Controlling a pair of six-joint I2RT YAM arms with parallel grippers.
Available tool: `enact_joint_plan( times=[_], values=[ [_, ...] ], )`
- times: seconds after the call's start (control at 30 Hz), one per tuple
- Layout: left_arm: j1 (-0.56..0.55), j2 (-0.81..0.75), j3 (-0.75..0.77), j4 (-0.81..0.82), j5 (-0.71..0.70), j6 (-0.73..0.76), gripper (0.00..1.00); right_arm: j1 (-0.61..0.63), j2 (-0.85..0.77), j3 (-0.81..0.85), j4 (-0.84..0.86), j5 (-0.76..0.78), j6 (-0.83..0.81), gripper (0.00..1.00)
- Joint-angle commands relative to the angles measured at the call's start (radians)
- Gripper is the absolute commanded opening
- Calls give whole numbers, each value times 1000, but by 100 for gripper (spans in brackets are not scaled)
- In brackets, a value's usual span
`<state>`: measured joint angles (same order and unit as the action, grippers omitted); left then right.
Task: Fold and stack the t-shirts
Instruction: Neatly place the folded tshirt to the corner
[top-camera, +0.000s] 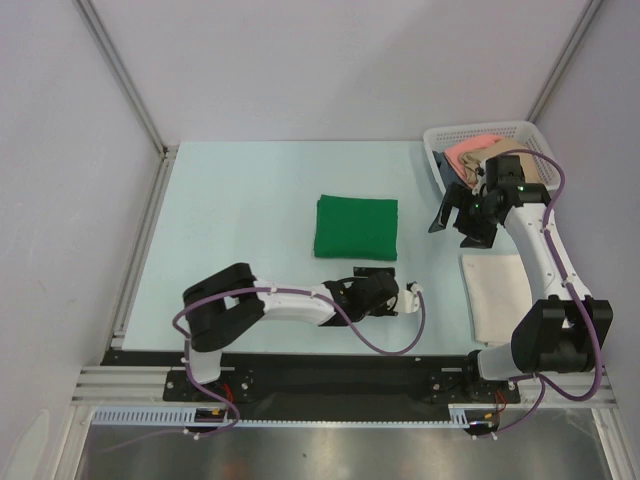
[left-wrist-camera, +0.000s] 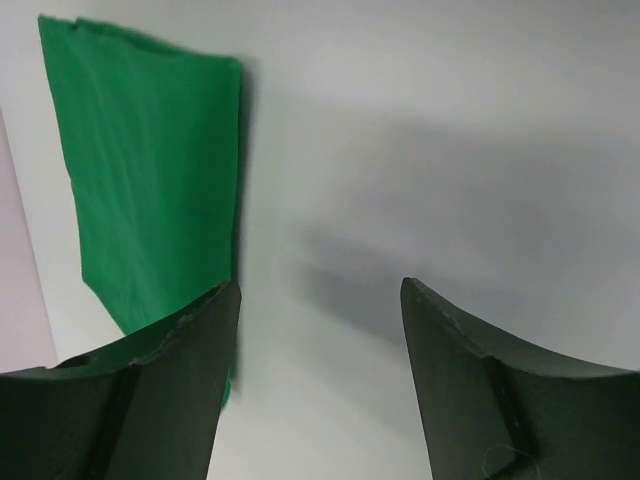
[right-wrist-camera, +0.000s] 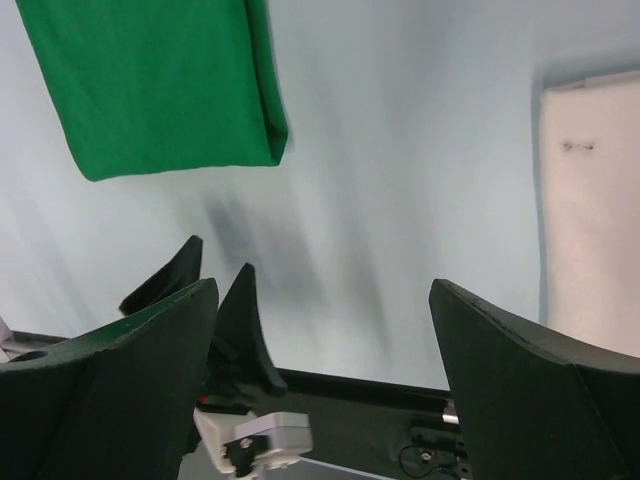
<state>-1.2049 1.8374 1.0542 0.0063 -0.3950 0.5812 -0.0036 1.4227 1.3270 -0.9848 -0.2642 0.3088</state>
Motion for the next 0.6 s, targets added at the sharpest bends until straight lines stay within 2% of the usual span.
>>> enact_joint_plan(
  times=[0.0, 0.17, 0.27, 0.57],
  values=[
    [-1, 87, 128, 81, -28, 104, 71, -36, -28, -12, 32, -29, -14, 94],
    [-1, 213, 253, 72, -67, 143, 70, -62, -19, 8, 40, -72, -4, 94],
    [13, 244, 295, 45, -38, 169, 70, -70, -4, 35, 34, -73, -2, 95],
    [71, 302, 325, 31, 10, 193, 67, -84, 24, 37, 63, -96, 7, 97]
  ],
)
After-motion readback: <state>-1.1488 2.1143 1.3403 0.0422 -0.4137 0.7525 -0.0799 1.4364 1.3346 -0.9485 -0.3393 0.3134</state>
